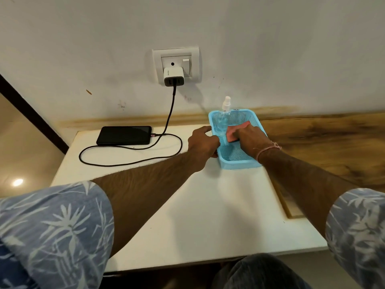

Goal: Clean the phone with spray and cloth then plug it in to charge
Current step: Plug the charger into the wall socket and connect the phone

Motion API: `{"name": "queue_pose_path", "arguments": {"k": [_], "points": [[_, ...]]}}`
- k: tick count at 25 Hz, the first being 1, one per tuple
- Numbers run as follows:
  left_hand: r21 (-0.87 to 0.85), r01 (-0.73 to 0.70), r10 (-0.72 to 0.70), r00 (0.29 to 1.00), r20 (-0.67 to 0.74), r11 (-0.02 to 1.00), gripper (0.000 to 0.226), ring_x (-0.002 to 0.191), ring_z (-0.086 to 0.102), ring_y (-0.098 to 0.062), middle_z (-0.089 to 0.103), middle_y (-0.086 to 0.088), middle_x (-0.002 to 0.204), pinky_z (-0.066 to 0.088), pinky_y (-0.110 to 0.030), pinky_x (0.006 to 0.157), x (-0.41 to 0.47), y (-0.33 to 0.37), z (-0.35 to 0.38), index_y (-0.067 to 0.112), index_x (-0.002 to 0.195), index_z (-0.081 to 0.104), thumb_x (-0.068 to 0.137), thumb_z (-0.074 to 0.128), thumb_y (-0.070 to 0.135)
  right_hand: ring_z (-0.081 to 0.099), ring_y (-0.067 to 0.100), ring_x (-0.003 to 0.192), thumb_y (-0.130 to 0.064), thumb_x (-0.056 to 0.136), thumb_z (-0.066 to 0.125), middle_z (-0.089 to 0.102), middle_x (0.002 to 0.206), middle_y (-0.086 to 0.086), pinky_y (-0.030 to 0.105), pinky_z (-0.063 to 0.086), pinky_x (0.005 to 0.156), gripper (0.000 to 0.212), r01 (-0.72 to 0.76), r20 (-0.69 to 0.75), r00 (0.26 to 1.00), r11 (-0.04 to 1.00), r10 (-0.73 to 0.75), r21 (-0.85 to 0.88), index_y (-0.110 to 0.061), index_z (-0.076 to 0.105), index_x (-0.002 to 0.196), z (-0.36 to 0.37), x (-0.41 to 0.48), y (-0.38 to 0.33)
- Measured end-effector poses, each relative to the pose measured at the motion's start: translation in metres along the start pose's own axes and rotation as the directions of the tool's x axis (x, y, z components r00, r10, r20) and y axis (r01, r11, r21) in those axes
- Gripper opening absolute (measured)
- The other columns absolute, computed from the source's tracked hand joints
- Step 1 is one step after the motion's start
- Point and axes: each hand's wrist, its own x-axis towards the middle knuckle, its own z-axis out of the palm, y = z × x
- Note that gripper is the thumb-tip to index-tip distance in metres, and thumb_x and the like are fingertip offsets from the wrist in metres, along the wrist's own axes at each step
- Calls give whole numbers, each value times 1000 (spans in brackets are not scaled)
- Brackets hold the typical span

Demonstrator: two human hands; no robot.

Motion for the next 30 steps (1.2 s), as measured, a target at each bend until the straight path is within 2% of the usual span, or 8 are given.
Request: {"name": "queue_pose_path", "arguments": {"k": [4,8,12,14,17,21,26,30], "points": [[-20,-3,2,1000,-22,1000,63,89,75,-33,70,-17,121,64,-43,68,0,0,2,16,143,54,83,63,-3,56,31,114,-24,99,47,56,128,12,40,44,102,33,-44,18,999,995,43,88,-14,56,128,3,5,4],[-32,3,-3,1000,-16,999,63,87,75,-32,70,-16,121,64,-44,68,-2,0,2,17,142,55,83,64,-2,56,22,97,-28,96,48,60,120,4,36,45,92,31,-47,42,998,986,41,157,-20,55,125,7,8,4],[-49,4,-4,1000,-10,999,63,87,75,-31,69,-15,122,65,-43,66,-3,1,1,17,143,55,84,65,-3,49,30,118,-8,91,55,51,129,12,44,42,104,32,-87,84,994,977,72,195,-14,50,122,12,14,0],[-52,9,-9,1000,-2,999,64,89,75,-31,69,-15,124,64,-41,64,-4,2,0,17,144,53,84,66,-2,47,33,121,-20,99,43,50,130,13,50,39,107,27,-98,104,992,964,74,246,-12,46,125,12,15,-3],[-74,8,-8,1000,3,997,65,89,75,-32,68,-17,124,64,-38,60,-4,2,-1,16,144,53,83,68,-2,38,34,134,-30,104,25,46,140,14,54,20,117,39,-101,110,991,960,75,260,-12,39,135,13,21,-7],[-64,6,-5,1000,6,998,62,89,75,-32,69,-16,123,64,-45,67,-2,1,0,15,141,56,83,68,-2,7,30,149,-26,105,15,19,159,17,49,-4,121,49,-107,173,982,980,77,170,-8,17,151,19,27,-6],[-41,-3,3,1000,-15,999,62,92,75,-33,69,-15,125,64,-47,71,0,-1,2,16,142,56,84,67,-2,10,30,148,-21,105,20,20,158,16,48,-4,121,48,-87,174,983,986,62,139,-7,16,151,21,25,-8],[-30,-18,18,1000,-11,999,65,93,74,-32,68,-15,127,65,-42,66,2,-2,2,17,145,53,84,64,-3,21,31,145,-21,105,25,33,152,15,50,3,120,42,-33,180,984,985,2,170,-6,31,143,7,20,-9]]}}
